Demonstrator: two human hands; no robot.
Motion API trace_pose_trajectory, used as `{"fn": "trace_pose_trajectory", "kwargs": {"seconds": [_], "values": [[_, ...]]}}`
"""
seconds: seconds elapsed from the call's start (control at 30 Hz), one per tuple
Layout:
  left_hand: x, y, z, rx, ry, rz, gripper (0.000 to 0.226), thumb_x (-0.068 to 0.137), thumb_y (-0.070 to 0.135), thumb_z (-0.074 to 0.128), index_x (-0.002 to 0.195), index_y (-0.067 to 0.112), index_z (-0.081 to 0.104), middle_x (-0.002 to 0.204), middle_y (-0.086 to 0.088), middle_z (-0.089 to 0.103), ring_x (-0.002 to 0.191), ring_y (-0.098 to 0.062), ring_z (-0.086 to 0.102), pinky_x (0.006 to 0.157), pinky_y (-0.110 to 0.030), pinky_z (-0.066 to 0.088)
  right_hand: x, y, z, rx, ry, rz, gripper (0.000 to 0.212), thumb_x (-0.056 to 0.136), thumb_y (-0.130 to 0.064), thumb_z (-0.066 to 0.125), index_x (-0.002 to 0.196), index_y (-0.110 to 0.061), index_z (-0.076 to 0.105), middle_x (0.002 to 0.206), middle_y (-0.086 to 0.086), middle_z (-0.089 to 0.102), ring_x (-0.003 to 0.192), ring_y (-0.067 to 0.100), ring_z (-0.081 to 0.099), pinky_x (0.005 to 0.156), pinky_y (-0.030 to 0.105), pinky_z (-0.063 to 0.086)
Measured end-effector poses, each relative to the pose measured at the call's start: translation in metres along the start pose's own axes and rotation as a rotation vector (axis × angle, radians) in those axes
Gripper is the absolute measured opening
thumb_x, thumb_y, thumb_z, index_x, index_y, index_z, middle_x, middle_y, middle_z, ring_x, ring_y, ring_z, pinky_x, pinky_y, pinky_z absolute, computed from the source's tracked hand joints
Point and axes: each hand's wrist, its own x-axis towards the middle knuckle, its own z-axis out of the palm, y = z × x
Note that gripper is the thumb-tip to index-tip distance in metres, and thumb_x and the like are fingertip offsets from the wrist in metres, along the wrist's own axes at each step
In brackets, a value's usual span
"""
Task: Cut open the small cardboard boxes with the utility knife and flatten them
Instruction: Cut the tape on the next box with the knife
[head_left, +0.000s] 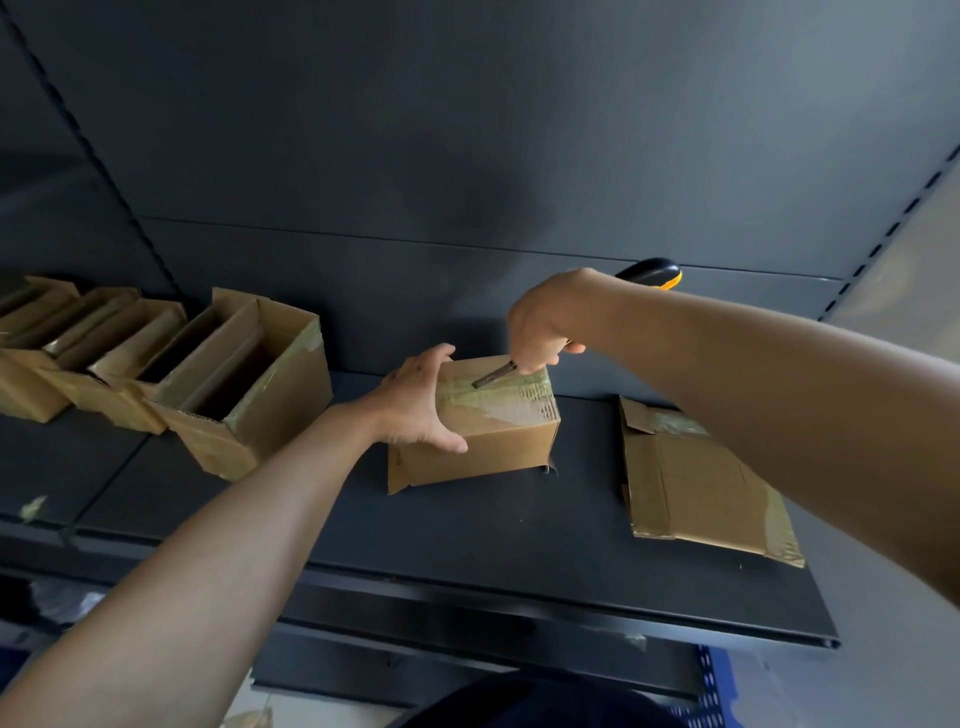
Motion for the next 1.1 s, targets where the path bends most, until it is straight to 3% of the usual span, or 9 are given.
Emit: {"fn": "trace_pose_trajectory", "kwargs": {"seconds": [0.37,0.47,0.53,0.63,0.7,0.8,0.93,1.1], "values": [[-0.007,0.001,0.002,0.017,0.022,0.037,0.113,0.048,0.056,0.079,0.136,0.047,0.010,0.145,0.010,0.019,0.135,-0.018,0.025,0.105,-0.041,0.035,0.003,-0.003,0.003,0.087,-0.006,0.042,0.032,0.098,-0.021,0.040,0.107,-0.006,0.067,0.069,0.001,0.050,0.061,0.015,0.048,0.052,0.025,0.036],[-0.008,0.002,0.002,0.032,0.028,0.040,0.112,0.050,0.053,0.080,0.137,0.047,0.009,0.145,0.012,0.018,0.134,-0.016,0.025,0.102,-0.036,0.036,0.009,-0.006,-0.002,0.075,0.000,0.075,0.029,0.091,-0.017,0.043,0.106,-0.008,0.067,0.089,0.004,0.058,0.083,0.022,0.058,0.074,0.032,0.049],[-0.009,0.002,0.002,0.039,0.033,0.038,0.113,0.050,0.052,0.081,0.137,0.047,0.009,0.144,0.013,0.018,0.133,-0.015,0.026,0.101,-0.034,0.036,0.014,-0.007,-0.002,0.055,-0.008,0.077,0.031,0.090,-0.015,0.044,0.110,-0.009,0.067,0.106,0.006,0.058,0.100,0.027,0.058,0.089,0.038,0.049],[-0.009,0.003,0.000,0.054,0.032,0.052,0.113,0.051,0.051,0.081,0.139,0.045,0.009,0.143,0.015,0.018,0.133,-0.013,0.024,0.097,-0.031,0.033,0.018,-0.007,0.002,0.021,-0.030,0.075,0.029,0.090,-0.012,0.043,0.107,-0.008,0.065,0.116,0.007,0.059,0.105,0.028,0.057,0.093,0.040,0.048],[-0.009,0.004,-0.001,0.055,0.022,0.057,0.113,0.053,0.050,0.081,0.140,0.043,0.009,0.143,0.017,0.017,0.133,-0.011,0.022,0.096,-0.030,0.032,0.018,-0.003,0.009,0.007,-0.021,0.101,0.023,0.093,-0.020,0.041,0.100,-0.012,0.062,0.113,0.005,0.058,0.103,0.027,0.056,0.089,0.037,0.047],[-0.010,0.004,0.000,0.110,0.001,0.089,0.113,0.055,0.050,0.080,0.143,0.036,0.010,0.144,0.016,0.017,0.134,-0.011,0.019,0.103,-0.032,0.031,0.015,0.006,0.026,0.050,-0.018,0.135,0.020,0.093,-0.024,0.041,0.079,-0.015,0.052,0.090,0.001,0.054,0.092,0.025,0.054,0.079,0.034,0.045],[-0.007,0.005,-0.003,0.136,-0.024,0.068,0.111,0.055,0.049,0.079,0.143,0.037,0.012,0.143,0.017,0.017,0.134,-0.010,0.017,0.101,-0.032,0.035,0.010,0.026,0.043,0.119,-0.076,0.175,0.021,0.090,-0.015,0.042,0.091,-0.010,0.063,0.078,0.003,0.055,0.064,0.019,0.052,0.061,0.030,0.044],[0.000,0.003,-0.011,0.185,-0.082,-0.009,0.110,0.053,0.045,0.081,0.138,0.045,0.011,0.140,0.021,0.014,0.134,-0.015,0.019,0.099,-0.036,0.039,-0.002,0.068,0.071,0.076,-0.153,0.323,0.026,0.094,-0.031,0.046,0.078,-0.016,0.059,0.073,-0.003,0.052,0.076,0.020,0.053,0.082,0.036,0.045]]}}
